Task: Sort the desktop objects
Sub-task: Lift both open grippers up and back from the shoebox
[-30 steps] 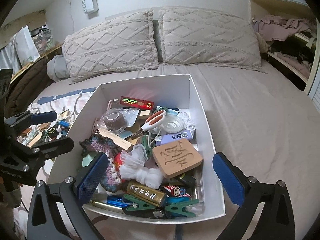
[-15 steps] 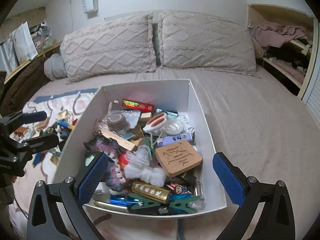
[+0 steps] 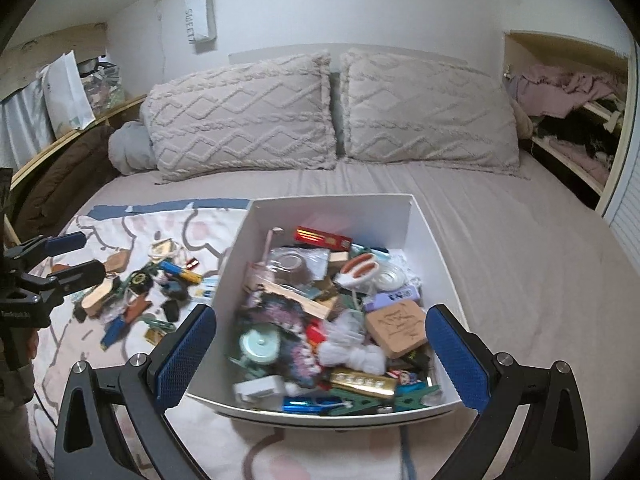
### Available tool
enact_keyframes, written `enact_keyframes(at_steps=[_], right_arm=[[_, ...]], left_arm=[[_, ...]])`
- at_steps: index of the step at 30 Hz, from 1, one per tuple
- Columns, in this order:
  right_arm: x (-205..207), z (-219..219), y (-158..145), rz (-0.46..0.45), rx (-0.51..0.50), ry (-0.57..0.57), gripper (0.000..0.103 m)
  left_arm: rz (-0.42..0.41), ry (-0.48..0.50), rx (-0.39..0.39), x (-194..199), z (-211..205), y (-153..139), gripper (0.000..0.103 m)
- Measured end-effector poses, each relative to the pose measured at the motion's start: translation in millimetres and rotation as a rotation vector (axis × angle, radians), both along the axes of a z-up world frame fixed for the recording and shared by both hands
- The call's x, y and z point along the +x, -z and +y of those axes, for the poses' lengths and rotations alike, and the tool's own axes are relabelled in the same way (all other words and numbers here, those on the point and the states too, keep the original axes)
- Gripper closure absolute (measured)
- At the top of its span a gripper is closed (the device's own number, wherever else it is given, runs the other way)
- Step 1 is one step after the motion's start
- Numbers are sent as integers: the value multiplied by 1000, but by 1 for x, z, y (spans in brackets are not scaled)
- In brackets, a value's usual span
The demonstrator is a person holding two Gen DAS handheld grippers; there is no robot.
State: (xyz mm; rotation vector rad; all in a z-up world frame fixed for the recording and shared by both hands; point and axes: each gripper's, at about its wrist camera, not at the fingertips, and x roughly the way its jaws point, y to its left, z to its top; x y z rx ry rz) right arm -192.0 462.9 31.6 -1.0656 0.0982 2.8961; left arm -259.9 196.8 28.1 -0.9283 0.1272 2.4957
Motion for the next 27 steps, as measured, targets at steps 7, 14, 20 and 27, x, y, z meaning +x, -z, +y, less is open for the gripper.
enact_keyframes(at_steps=[7, 14, 20, 27], right_arm=[[4, -45, -17, 27, 26, -35, 0], [11, -78, -32, 58, 30, -57, 0], [13, -101, -41, 74, 20, -69, 0], [21, -128, -46, 99, 18, -89, 0]], left_arm=[[44, -53, 7, 12, -52, -18, 0], [75, -110, 4, 23, -99, -33, 0], [97, -152, 8, 36, -133, -42, 0], [113, -193, 21, 48, -170, -49, 0]])
